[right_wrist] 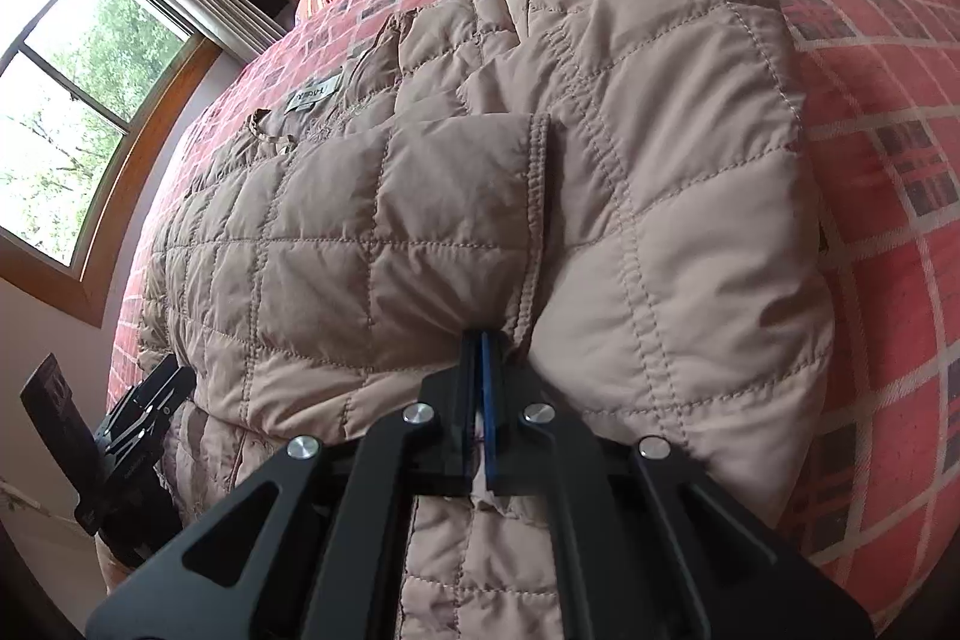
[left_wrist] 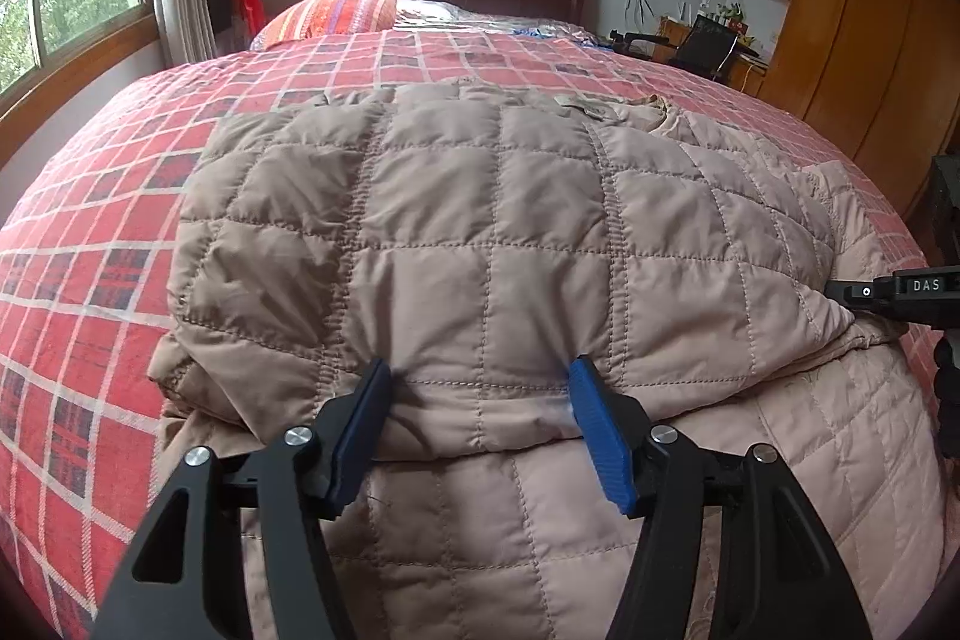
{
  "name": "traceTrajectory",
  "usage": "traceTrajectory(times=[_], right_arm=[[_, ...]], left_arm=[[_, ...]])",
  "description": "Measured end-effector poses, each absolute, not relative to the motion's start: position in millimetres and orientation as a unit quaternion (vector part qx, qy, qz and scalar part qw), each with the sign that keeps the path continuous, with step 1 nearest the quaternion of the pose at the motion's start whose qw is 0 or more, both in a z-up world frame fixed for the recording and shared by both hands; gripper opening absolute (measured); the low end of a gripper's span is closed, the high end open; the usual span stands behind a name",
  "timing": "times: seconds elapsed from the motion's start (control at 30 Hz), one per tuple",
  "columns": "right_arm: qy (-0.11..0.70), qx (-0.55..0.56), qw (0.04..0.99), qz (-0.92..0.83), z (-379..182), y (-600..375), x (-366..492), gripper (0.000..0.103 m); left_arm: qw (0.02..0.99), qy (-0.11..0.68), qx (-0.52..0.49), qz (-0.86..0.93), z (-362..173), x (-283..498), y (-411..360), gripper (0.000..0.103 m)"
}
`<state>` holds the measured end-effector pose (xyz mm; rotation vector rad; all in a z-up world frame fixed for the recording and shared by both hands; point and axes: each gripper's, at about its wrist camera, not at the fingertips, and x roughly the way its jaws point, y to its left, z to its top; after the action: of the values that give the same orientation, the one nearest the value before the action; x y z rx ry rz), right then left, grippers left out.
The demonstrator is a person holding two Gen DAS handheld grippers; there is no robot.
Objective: Fold large clothes
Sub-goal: 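Open both tools and pull them back from the folded jacket, then grasp the folded jacket's side edge with the left and right tools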
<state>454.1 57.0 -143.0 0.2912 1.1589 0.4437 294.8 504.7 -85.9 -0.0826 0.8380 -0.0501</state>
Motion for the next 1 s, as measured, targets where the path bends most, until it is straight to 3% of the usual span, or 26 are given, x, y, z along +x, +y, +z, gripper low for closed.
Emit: traceTrajectory(times=[0.13, 0.17, 0.2, 0.23, 0.33, 0.7, 1.0], right_arm=[[0.515, 0.143, 0.817, 0.214, -124, 45, 429, 0.008], [0.501, 0.139, 0.827, 0.214, -115, 40, 413, 0.022], [0.488, 0.132, 0.835, 0.214, -109, 36, 401, 0.051], [0.475, 0.119, 0.845, 0.213, -102, 31, 385, 0.061], [0.473, 0.074, 0.855, 0.199, -93, 18, 348, 0.061], [0.447, 0.098, 0.868, 0.194, -121, -62, 214, 0.062], [0.462, 0.138, 0.854, 0.197, -144, -111, 155, 0.065]], left_arm=[[0.913, 0.406, -0.045, -0.018, -82, 286, 506, 0.066], [0.912, 0.408, -0.044, -0.008, -79, 277, 506, 0.067], [0.911, 0.410, -0.043, -0.002, -75, 269, 506, 0.068], [0.910, 0.413, -0.042, 0.003, -72, 258, 505, 0.070], [0.912, 0.410, -0.035, -0.004, -61, 220, 506, 0.071], [0.914, 0.395, -0.045, 0.079, -68, 73, 565, 0.078], [0.884, 0.441, -0.139, 0.062, -93, 15, 613, 0.079]])
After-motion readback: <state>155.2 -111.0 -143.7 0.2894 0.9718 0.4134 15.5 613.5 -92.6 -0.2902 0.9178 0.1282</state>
